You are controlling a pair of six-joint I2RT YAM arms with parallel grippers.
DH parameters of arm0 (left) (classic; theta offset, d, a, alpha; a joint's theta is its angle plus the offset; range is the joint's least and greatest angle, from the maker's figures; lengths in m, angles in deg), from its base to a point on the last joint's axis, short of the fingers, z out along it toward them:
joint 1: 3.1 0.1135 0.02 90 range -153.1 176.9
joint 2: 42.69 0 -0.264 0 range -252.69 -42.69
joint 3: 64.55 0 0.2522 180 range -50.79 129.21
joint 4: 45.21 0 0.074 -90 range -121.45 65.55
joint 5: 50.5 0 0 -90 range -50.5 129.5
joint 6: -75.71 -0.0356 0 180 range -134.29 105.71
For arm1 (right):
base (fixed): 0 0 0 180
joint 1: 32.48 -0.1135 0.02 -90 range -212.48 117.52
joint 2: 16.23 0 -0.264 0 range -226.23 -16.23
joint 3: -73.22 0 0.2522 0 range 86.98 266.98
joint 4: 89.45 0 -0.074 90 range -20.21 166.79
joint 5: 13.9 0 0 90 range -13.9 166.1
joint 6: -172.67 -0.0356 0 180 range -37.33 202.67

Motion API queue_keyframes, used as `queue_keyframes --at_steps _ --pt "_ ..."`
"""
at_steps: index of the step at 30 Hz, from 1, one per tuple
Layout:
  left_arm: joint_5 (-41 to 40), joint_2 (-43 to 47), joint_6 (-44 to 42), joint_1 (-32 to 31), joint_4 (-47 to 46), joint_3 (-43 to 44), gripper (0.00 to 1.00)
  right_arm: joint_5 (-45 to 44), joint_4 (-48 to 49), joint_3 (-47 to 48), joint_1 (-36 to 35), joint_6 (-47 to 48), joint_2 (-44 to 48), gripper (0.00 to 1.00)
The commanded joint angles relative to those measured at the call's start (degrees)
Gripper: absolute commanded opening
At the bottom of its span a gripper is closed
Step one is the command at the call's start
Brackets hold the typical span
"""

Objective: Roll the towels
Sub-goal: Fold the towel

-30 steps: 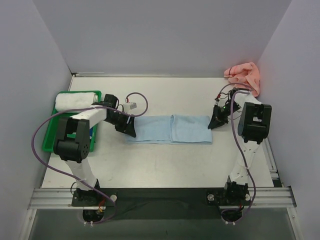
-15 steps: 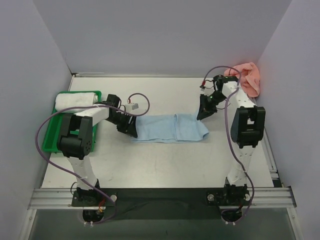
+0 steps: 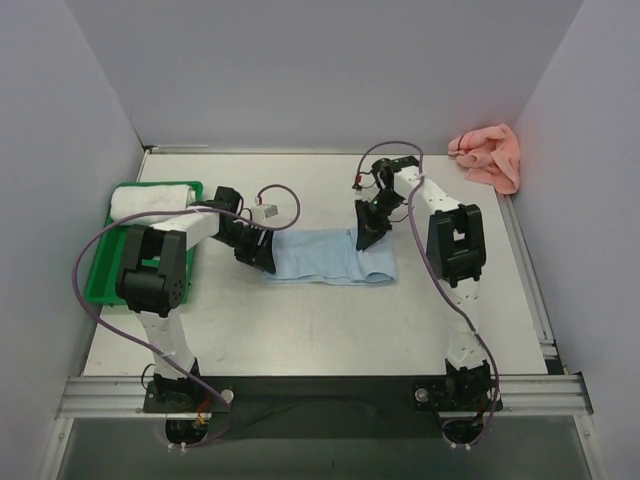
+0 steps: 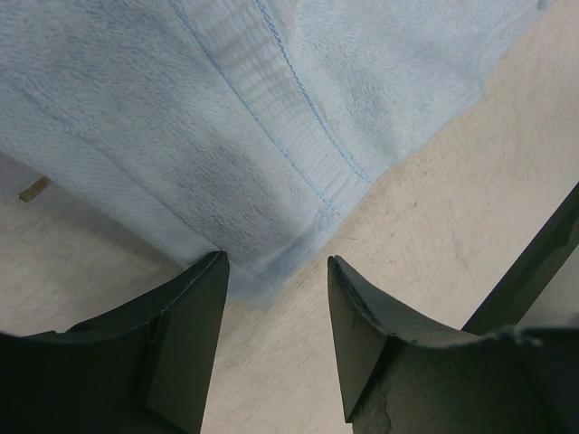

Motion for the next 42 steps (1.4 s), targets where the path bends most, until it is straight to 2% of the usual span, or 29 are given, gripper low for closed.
queue_keyframes --at_steps 1,5,7,9,14,18,23,26,31,34,37,41,42 --pt "-1.6 -0.8 -1.2 -0.4 0.1 -0.8 0.59 -1.2 -2.1 1.7 -0.7 -1.4 -2.6 0.0" --pt "-1.0 0.3 -1.8 -0.4 0.5 -1.1 0.59 0.9 -0.8 1.3 -1.0 -2.2 -4.9 0.02" --pt "-0.3 1.4 -1.9 -0.4 1.0 -1.4 0.59 3.1 -0.8 1.1 -1.2 -2.4 -5.3 0.11" --pt "0.8 3.6 -2.0 -0.4 1.2 -1.7 0.59 5.5 -0.9 0.4 -0.7 -1.8 -3.5 0.14" --pt "1.5 7.8 -3.0 -1.1 2.8 -1.7 0.59 10.6 -1.5 0.6 1.5 1.2 5.7 0.42" --pt "0.8 10.7 -4.3 -1.9 3.6 -3.1 0.58 10.4 -2.0 2.1 5.1 5.5 11.3 0.51" --pt "-1.5 9.7 -4.2 -5.9 2.8 -4.4 0.53 6.7 -1.8 8.1 7.8 8.3 6.0 0.51" --pt "-2.9 6.7 -3.0 -8.9 1.7 -4.2 0.51 7.9 -1.7 13.2 7.9 7.1 -1.7 0.51" --pt "-5.4 2.9 0.0 -10.6 -0.1 -2.3 0.47 10.4 0.1 15.7 9.2 3.5 -8.0 0.49" --pt "-7.2 -0.1 -0.5 -10.4 0.0 -1.1 0.45 10.3 0.6 13.2 10.4 3.2 -10.0 0.42" --pt "-10.3 -3.1 -1.8 -9.8 0.0 1.5 0.44 12.4 1.0 6.4 12.1 2.1 -9.3 0.35" --pt "-11.2 -9.4 -2.9 -5.9 -0.1 8.6 0.43 16.0 1.9 -6.9 12.3 2.8 -2.4 0.31" --pt "-10.8 -10.7 -2.9 -5.1 -0.1 13.8 0.43 17.4 2.0 -10.2 11.9 2.7 -1.0 0.31"
